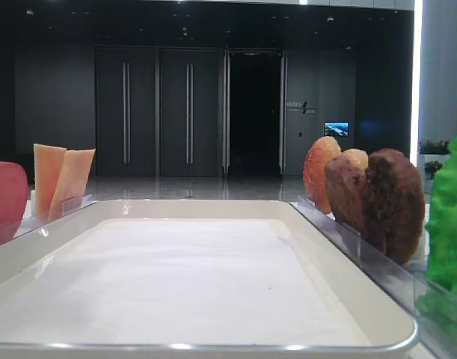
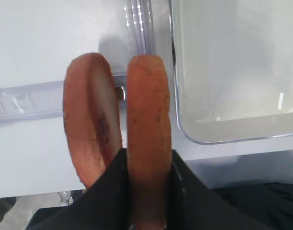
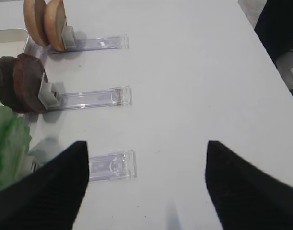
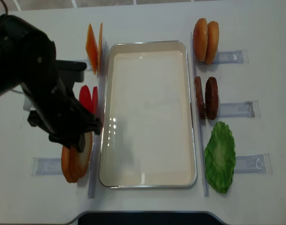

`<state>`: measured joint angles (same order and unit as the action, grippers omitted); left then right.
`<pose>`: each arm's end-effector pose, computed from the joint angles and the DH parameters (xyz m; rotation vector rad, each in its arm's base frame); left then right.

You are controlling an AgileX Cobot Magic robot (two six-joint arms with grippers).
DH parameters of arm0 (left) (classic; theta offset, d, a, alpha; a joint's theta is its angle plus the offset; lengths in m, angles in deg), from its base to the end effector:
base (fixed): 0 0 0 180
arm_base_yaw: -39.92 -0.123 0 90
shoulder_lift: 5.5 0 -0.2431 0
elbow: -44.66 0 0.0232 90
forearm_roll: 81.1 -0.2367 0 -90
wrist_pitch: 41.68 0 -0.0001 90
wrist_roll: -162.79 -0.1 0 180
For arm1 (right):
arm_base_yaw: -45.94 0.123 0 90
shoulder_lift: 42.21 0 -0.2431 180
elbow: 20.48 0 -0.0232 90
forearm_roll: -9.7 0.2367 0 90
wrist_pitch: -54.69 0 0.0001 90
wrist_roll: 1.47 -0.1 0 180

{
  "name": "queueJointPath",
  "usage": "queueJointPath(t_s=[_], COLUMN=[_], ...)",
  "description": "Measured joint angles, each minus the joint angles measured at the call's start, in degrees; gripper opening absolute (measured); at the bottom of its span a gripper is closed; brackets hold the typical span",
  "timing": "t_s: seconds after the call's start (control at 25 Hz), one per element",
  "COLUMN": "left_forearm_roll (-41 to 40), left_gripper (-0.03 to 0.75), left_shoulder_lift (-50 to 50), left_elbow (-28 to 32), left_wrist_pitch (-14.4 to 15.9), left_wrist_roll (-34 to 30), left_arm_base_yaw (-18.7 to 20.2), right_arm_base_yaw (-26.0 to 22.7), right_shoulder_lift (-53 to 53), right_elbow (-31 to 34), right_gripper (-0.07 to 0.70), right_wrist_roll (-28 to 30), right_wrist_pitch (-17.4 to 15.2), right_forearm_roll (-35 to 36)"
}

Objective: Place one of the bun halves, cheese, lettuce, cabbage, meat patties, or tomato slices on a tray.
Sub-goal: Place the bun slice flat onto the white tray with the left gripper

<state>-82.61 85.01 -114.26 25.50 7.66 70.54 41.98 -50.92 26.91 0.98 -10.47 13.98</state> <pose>0.2016 -0.1165 0.2006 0.1715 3.1065 0.0180 0.0289 0.0048 0.2593 0.0207 2.1139 0.0237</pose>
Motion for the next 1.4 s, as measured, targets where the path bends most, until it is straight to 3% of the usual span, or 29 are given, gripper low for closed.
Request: queueJointPath(t_s=[0.28, 0.4, 0.56, 0.88, 1.04, 1.4], left_forearm_roll=[1.51, 2.43, 5.85, 13.02, 20.55, 31.40], left_gripper=[0.146, 0.146, 0.146, 0.144, 0.144, 0.144], left_shoulder_lift=[-0.18, -0.18, -0.18, 0.05, 2.99, 11.67], left_elbow=[-3.98, -4.39, -4.42, -4.42, -4.42, -4.42], left_wrist_pitch=[0.22, -1.12, -5.08, -15.95, -19.91, -22.84], left_wrist_roll=[0.06, 0.06, -0.77, -4.50, -10.43, -21.78], left_arm_base_yaw=[0.00, 0.00, 0.00, 0.00, 0.00, 0.77], right_arm_base_yaw=[0.00, 0.00, 0.00, 0.00, 0.00, 0.00], right_shoulder_lift=[0.00, 0.00, 0.00, 0.00, 0.00, 0.00], right_elbow=[0.00, 0.00, 0.00, 0.00, 0.00, 0.00], right_gripper=[0.514, 0.514, 0.514, 0.514, 0.514, 0.514], right_wrist_roll=[0.00, 0.00, 0.00, 0.00, 0.00, 0.00], right_wrist_pitch=[0.00, 0.00, 0.00, 0.00, 0.00, 0.00], right_forearm_roll=[0.00, 0.00, 0.00, 0.00, 0.00, 0.00])
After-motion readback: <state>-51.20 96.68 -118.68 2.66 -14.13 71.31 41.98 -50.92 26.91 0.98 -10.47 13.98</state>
